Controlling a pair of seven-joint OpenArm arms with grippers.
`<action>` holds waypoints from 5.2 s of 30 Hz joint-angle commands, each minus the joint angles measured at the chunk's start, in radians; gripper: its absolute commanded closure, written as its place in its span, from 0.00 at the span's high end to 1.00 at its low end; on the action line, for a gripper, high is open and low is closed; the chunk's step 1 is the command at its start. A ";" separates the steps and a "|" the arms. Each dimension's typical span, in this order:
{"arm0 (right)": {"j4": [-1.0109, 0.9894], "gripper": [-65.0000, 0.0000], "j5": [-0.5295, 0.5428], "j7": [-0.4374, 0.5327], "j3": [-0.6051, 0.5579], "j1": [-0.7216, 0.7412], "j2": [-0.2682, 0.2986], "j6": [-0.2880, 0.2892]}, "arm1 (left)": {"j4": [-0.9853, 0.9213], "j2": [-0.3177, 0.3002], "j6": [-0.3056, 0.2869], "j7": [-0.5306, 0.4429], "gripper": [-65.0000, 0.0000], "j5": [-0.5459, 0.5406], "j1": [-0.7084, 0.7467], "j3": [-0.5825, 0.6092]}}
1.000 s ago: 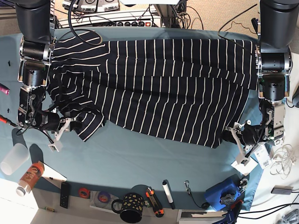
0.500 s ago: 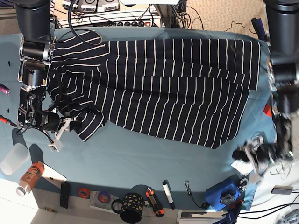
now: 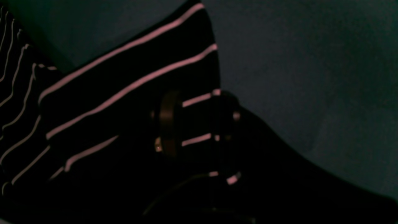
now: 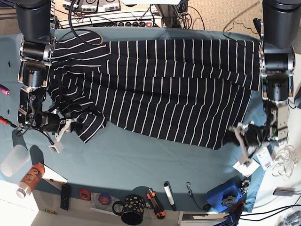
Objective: Layout the t-shirt on the table in an organized manner, then fold the t-shirt properly
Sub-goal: 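Grasp the shirt's side edges with both grippers, then fold the shirt lengthwise with both grippers, bringing the side edge over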
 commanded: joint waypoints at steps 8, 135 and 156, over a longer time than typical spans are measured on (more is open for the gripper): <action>-0.002 0.20 -0.020 -0.055 -0.005 0.001 0.011 -0.007 | 0.015 0.000 -0.005 -0.008 0.29 -0.016 0.006 -0.003; 0.614 0.00 0.687 -0.379 0.587 -0.402 0.245 -0.007 | 0.741 -0.161 0.068 0.619 0.00 -0.837 0.663 -0.555; 0.660 0.00 0.834 -0.379 0.685 -0.756 0.244 -0.007 | 0.740 -0.158 0.068 0.620 0.00 -0.815 0.704 -0.555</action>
